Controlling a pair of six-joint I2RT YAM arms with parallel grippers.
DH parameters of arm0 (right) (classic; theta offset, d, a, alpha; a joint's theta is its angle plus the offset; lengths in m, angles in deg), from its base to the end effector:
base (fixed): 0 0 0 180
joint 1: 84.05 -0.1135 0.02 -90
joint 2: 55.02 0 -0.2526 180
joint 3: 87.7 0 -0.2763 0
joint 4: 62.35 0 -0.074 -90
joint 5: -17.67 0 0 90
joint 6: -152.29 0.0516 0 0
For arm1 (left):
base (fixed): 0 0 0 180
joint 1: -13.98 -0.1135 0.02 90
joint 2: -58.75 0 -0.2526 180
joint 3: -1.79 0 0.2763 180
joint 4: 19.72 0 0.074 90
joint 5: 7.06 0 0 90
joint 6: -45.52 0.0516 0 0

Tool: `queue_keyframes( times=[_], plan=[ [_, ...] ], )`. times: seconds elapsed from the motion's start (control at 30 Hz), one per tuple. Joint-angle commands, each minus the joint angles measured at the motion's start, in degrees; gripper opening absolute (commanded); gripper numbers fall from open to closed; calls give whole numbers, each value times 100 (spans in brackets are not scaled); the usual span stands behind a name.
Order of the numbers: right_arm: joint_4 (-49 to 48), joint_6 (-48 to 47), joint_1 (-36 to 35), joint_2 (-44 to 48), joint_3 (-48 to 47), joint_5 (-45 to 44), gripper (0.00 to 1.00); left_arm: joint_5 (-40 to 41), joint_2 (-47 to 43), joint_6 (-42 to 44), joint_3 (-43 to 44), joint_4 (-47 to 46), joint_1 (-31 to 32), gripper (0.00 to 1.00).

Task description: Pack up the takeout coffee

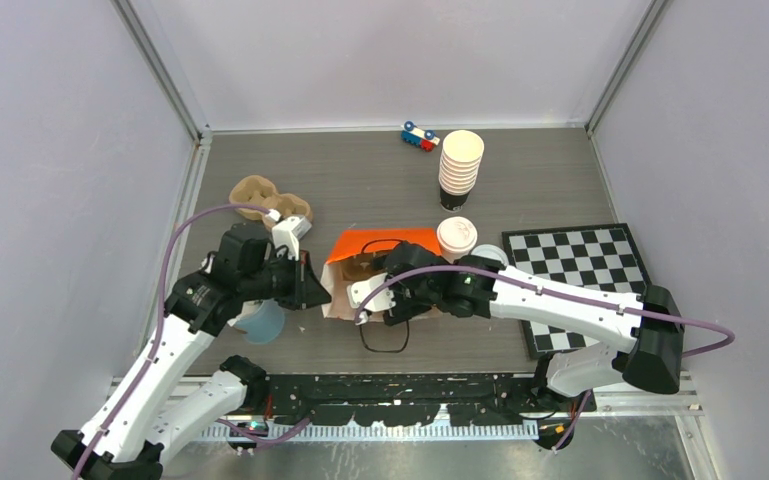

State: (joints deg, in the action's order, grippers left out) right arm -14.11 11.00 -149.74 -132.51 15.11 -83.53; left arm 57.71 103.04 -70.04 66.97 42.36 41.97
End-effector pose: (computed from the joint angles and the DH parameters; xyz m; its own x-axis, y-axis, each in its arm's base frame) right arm 0.1426 0.2912 0.2653 0.4633 -0.8337 -0.3005 -0.7667 -0.2071 -0.6077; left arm 0.1558 -0.1077 0.3089 -0.8300 -0.0009 -0.5578 0.3876 0.7182 -0.5779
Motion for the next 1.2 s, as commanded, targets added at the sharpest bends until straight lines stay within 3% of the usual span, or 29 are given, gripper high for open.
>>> queue_keyframes(
  times=[0.0, 0.3, 0.47, 1.17],
  plan=[
    [-2, 101, -75, -11, -264, 57, 76, 77, -37, -40, 327, -77, -31, 0],
    [-402, 102, -78, 32, 33, 26, 48, 138, -88, 34, 425, 13, -30, 0],
    [-729, 58, -83, -39, 158, -17, 38, 70, -121, 92, 400, 19, -30, 0],
    [-2062, 210, 93, -104, 943, -491, 34, -169, -295, 93, 114, -30, -30, 0]
  ],
)
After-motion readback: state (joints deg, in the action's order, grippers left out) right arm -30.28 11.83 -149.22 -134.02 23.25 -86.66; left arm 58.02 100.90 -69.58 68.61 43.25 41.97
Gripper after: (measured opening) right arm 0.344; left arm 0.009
